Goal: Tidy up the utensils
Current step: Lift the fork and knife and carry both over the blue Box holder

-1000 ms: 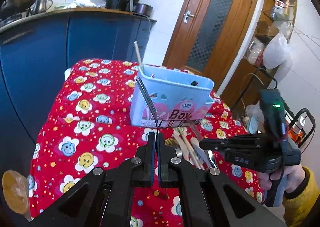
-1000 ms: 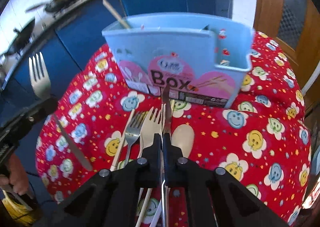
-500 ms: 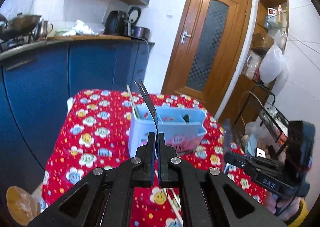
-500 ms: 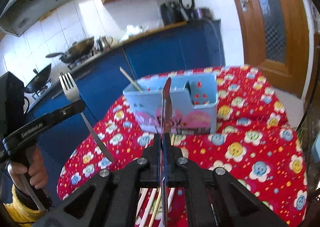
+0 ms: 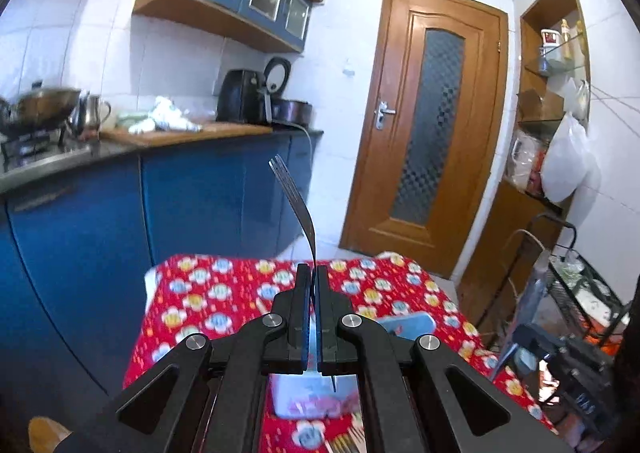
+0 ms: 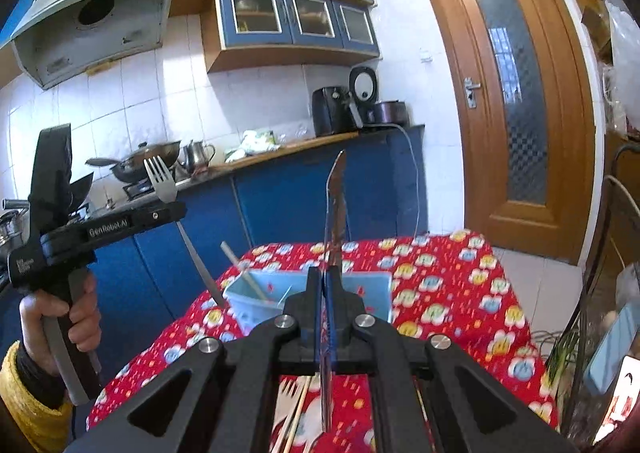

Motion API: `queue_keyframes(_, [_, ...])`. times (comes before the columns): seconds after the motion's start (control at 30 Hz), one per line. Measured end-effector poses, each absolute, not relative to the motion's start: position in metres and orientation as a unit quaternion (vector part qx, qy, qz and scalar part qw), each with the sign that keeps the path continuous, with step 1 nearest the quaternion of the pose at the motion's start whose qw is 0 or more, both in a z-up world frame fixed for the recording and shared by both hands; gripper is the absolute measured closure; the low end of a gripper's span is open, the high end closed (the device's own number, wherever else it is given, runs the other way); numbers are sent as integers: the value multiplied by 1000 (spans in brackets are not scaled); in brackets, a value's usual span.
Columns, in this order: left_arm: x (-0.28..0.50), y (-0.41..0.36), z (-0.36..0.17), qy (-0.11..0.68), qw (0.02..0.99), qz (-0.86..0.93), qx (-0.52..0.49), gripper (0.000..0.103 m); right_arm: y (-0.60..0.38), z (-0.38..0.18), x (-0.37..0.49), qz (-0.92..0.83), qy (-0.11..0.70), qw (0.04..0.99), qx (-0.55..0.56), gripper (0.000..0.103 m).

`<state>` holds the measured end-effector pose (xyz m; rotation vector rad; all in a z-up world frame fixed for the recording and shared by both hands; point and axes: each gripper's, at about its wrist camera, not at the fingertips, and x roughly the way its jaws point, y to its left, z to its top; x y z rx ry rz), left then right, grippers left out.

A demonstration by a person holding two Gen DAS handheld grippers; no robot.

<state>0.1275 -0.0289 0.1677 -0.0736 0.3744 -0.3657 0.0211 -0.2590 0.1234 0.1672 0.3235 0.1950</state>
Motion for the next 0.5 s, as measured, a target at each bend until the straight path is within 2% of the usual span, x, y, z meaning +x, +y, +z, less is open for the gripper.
queue_keyframes(0.23, [151, -43, 159, 174, 970, -170, -18, 101, -270, 136, 52, 81, 133, 983, 96, 99])
queue_keyframes(0.5, [173, -46, 125, 198, 966, -165, -15, 101, -264, 130, 86, 48, 104, 990, 82, 99])
